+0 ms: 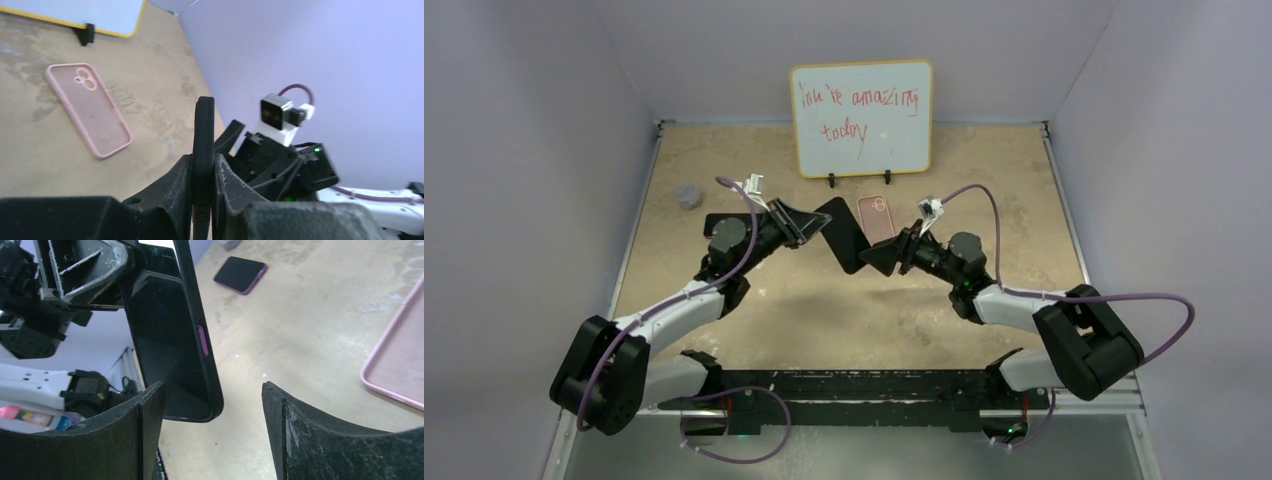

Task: Take the phone out of the phone case
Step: Adjust the phone.

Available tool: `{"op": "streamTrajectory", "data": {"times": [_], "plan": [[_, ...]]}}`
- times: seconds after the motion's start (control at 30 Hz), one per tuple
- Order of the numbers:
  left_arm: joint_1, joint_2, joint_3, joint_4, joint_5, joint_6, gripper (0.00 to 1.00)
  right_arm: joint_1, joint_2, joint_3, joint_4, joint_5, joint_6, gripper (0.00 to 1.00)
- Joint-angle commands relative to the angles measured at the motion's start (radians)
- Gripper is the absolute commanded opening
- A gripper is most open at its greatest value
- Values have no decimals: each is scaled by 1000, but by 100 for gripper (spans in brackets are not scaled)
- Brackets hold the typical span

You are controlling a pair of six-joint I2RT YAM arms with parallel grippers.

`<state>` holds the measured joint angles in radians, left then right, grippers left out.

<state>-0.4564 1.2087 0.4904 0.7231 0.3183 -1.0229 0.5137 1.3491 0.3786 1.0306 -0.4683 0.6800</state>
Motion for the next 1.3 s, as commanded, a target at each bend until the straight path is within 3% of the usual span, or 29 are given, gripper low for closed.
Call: {"op": "streamTrajectory", "data": {"times": [0.0,0.13,0.37,0.47,0.57,0.67,0.77,1.07,1.27], "plan": [[5,-62,-16,191,46,-138,0,-6,38,1,214,-140,131,72],[6,-80,-36,266,68,-202,0,-5,65,1,331,-181,206,64],[5,-82,-47,294,79,-224,0,-6,85,22,456,-230,285,35],[6,-67,-41,298,91,-222,0,-6,79,34,472,-234,302,17],[4,-62,-45,279,83,-204,16,-5,64,33,484,-212,318,0],[4,-49,-51,279,89,-213,34,-6,57,43,467,-198,348,0],[-1,-31,-37,268,122,-180,45,-6,60,59,469,-169,384,0],[-37,-1,-54,258,99,-143,51,-6,125,70,568,-130,531,0],[-74,92,-47,376,110,-175,48,-5,182,76,663,-107,623,0]]}}
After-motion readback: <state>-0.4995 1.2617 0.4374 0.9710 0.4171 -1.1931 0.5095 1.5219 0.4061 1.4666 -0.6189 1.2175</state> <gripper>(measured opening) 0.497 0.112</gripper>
